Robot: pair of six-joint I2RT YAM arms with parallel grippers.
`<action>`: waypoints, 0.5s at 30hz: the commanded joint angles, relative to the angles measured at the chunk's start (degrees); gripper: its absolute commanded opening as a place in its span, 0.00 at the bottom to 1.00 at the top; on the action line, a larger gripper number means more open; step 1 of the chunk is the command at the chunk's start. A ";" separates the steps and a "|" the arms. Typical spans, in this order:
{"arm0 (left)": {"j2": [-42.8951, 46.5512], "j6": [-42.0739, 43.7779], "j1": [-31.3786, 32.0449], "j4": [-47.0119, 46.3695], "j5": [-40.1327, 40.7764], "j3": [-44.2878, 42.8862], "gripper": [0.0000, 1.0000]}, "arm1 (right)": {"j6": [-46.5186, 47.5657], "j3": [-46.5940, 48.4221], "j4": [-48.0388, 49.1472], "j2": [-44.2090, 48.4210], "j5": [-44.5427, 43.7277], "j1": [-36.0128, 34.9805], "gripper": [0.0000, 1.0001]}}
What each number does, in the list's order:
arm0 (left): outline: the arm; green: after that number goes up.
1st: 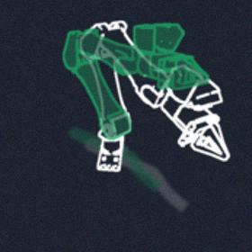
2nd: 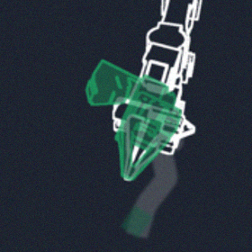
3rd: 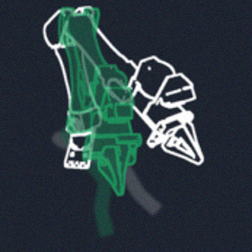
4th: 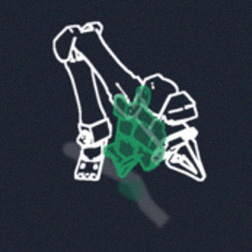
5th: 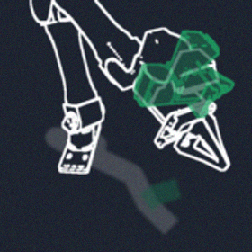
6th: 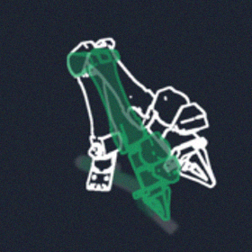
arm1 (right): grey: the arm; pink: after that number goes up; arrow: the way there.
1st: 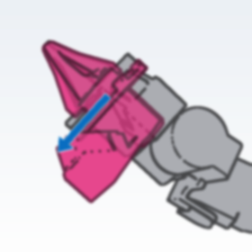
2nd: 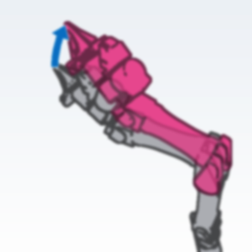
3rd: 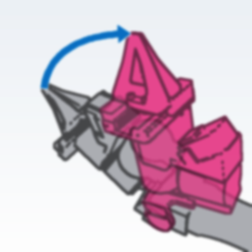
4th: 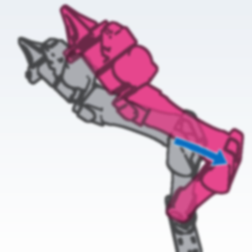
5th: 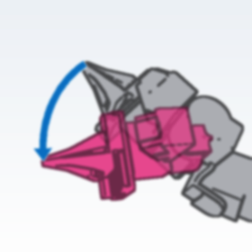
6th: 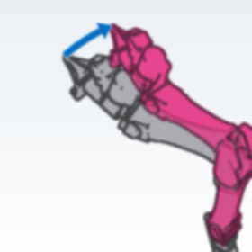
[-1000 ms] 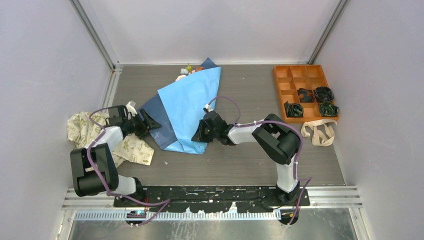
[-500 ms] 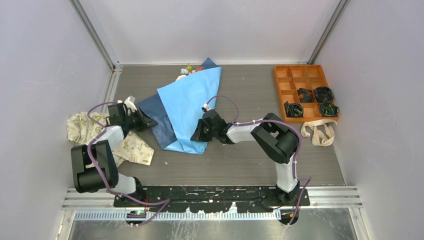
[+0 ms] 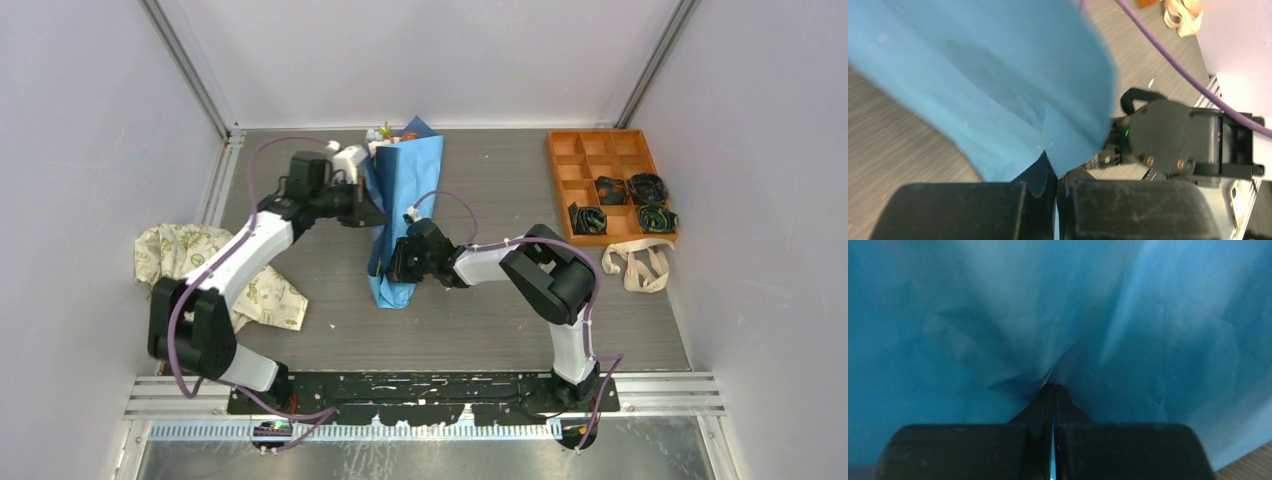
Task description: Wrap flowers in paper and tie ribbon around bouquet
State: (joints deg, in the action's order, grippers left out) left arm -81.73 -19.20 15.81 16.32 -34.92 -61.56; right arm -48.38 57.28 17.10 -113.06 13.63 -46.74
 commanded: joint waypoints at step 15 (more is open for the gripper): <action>-32.14 -1.17 7.64 0.70 7.68 -19.91 0.00 | 2.62 -16.41 14.83 9.35 -9.67 -2.45 0.01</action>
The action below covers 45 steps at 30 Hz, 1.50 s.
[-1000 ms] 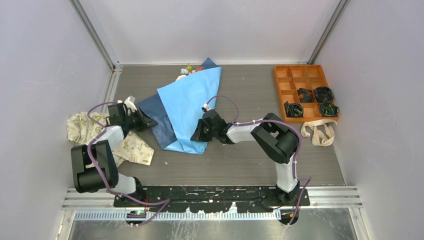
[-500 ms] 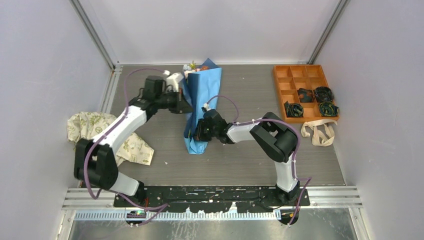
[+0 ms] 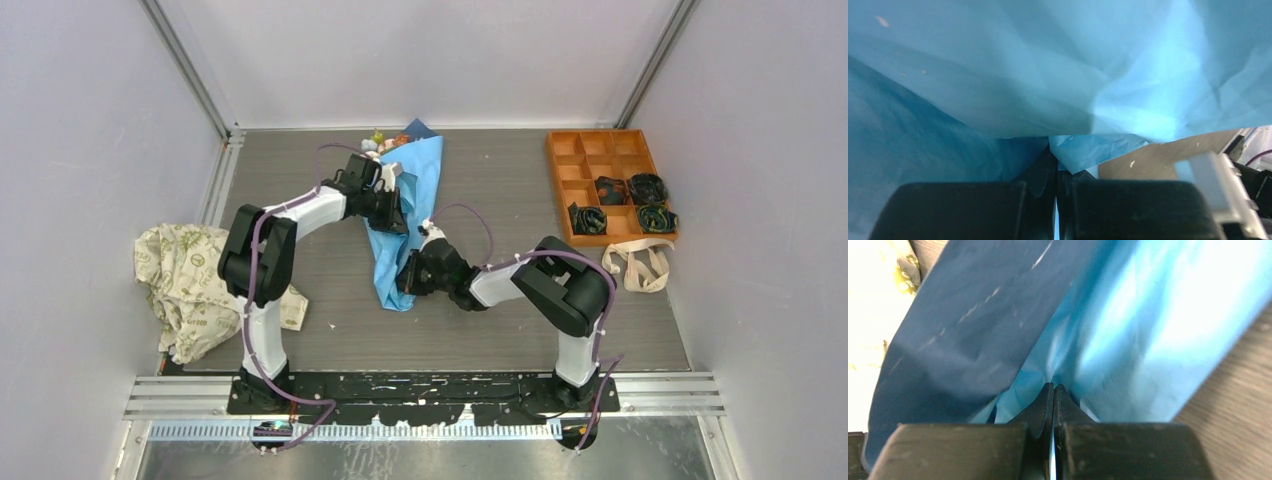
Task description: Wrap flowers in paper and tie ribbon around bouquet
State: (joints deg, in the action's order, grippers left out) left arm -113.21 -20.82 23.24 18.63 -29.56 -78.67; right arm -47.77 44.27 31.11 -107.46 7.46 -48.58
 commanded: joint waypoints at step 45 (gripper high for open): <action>-5.81 9.88 10.71 6.79 8.01 -8.93 0.00 | -5.82 -6.25 -8.08 8.29 12.00 19.42 0.17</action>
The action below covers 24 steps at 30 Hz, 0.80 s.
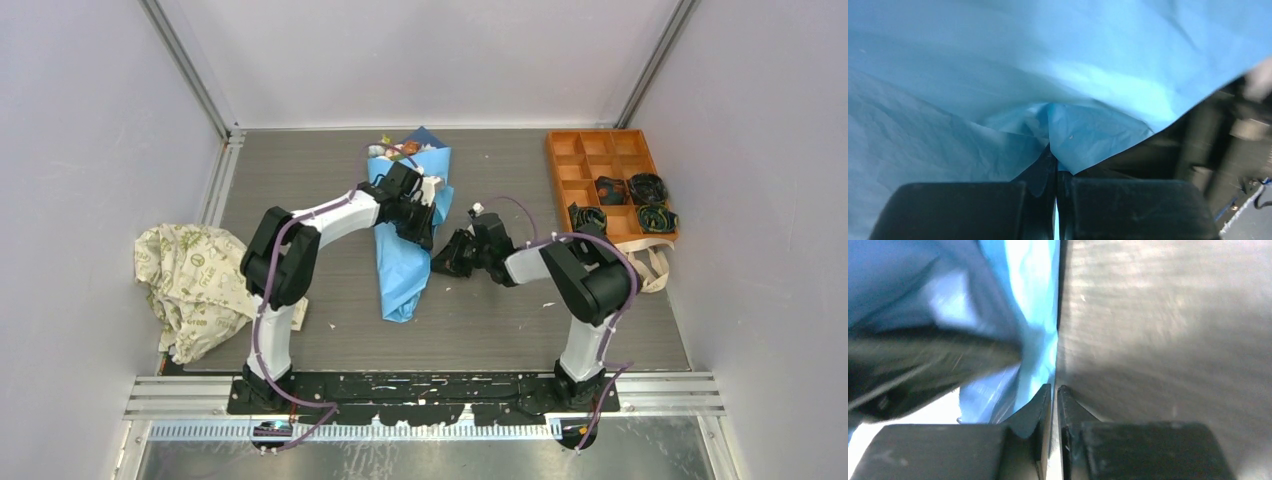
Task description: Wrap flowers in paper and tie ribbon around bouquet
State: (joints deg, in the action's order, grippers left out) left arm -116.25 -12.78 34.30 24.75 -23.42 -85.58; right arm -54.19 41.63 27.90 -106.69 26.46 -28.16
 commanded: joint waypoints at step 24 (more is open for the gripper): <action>-5.80 2.93 -0.25 0.64 1.97 -1.11 0.00 | 6.47 11.18 -4.04 7.16 -6.25 7.16 0.53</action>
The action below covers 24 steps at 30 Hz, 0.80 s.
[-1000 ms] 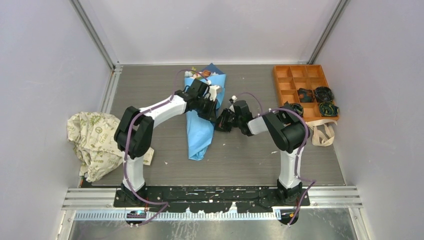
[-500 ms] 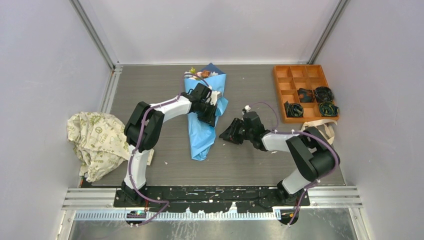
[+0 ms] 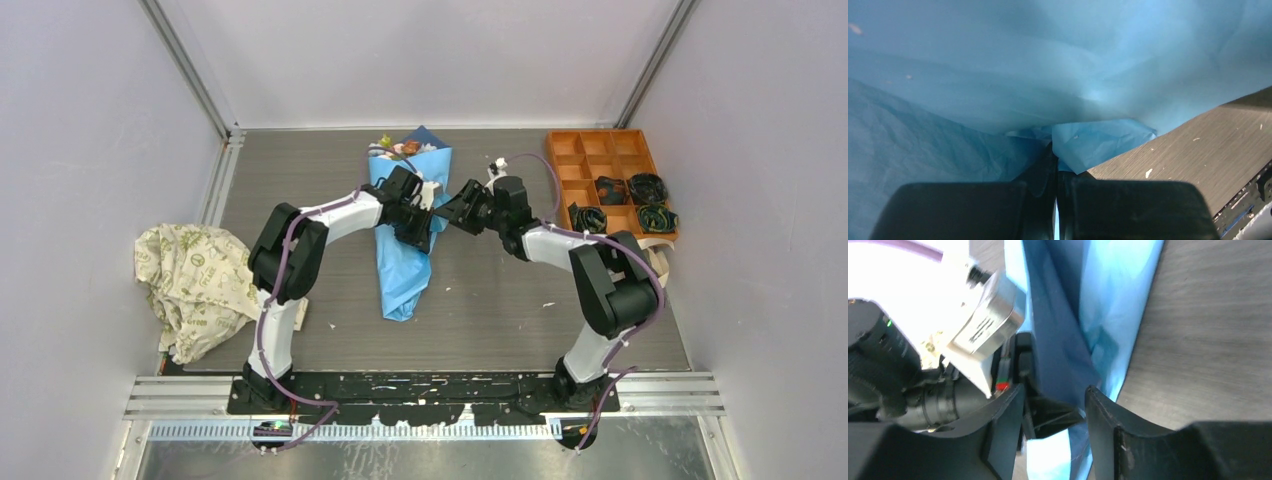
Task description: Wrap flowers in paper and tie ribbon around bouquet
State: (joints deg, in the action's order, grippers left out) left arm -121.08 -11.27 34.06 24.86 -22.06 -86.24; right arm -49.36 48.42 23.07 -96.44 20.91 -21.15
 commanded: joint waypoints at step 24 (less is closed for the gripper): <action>15.54 29.57 11.33 31.07 -13.25 -6.75 0.43 | 15.88 25.09 -16.51 -21.60 -0.05 5.39 0.01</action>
State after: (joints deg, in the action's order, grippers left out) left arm -111.70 7.64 43.07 43.66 -26.92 -88.47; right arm -37.12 68.88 9.15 -116.81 19.86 -15.62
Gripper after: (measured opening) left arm 0.452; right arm 0.033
